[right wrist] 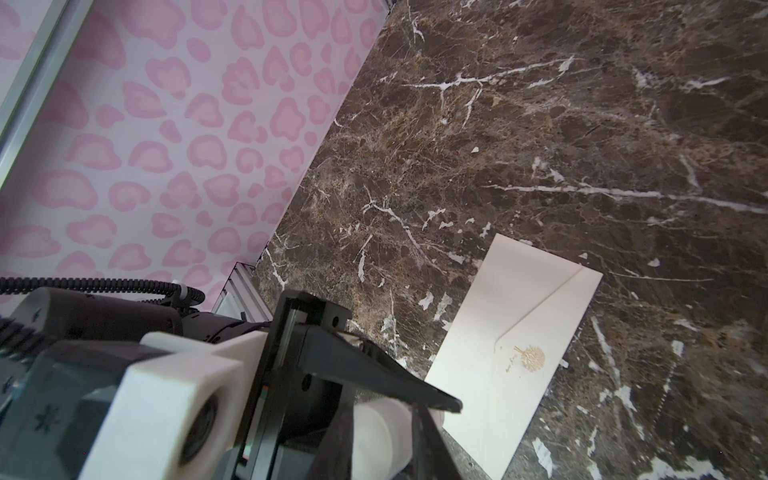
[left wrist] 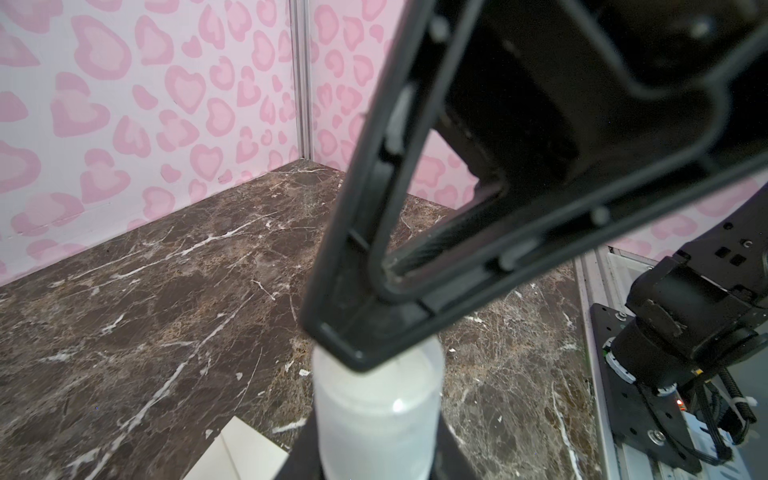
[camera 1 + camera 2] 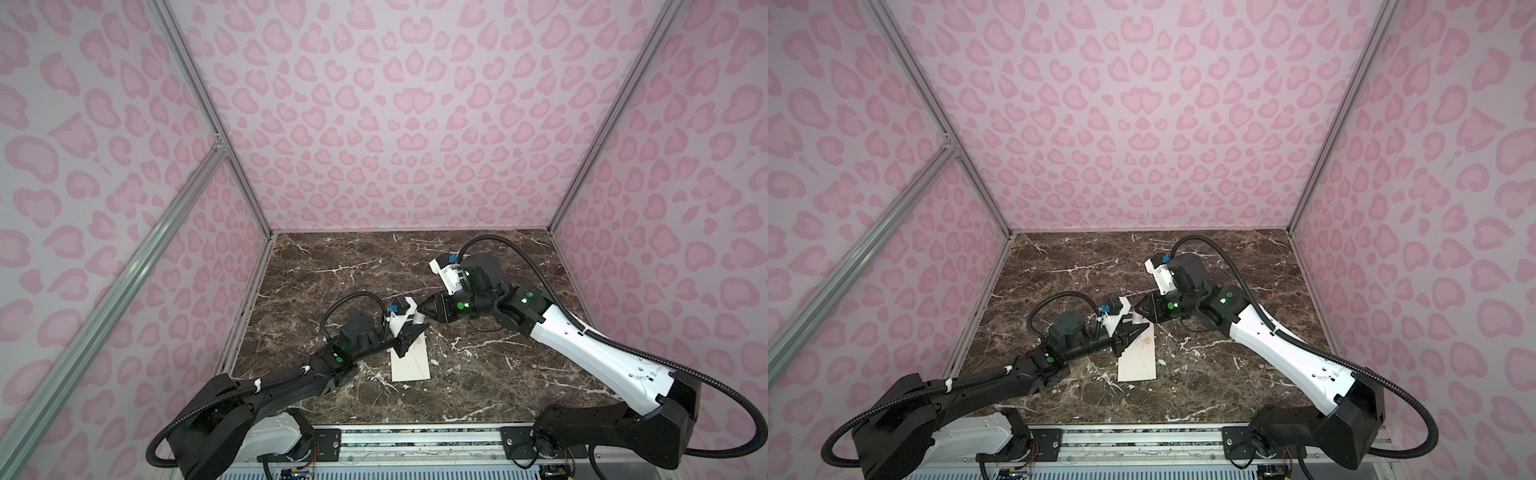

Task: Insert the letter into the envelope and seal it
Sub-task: 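Open the right gripper and draw it back from the capped glue stick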

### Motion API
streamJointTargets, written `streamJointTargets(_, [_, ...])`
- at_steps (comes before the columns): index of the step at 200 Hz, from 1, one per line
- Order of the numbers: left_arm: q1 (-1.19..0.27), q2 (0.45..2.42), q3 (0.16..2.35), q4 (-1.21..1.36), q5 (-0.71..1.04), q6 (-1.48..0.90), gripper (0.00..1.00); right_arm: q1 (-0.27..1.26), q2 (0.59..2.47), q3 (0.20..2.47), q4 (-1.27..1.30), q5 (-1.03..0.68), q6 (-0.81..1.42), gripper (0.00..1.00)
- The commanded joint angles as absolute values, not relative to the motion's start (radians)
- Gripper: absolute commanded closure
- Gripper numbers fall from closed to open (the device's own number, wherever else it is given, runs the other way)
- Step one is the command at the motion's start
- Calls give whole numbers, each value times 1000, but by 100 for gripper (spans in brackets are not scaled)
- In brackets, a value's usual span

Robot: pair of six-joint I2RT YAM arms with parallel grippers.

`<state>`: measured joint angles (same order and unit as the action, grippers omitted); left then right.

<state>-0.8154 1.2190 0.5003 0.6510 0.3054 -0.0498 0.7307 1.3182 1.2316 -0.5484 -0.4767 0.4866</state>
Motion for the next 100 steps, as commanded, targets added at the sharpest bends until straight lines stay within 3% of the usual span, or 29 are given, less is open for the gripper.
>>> streamJointTargets(1, [-814,1206,517,729,302,-36,96,732,1322,1218,-581,-474,479,74])
streamJointTargets(100, [-813,1143,470,651,254,-50,96,684,1213,1178,-524,-306,474,59])
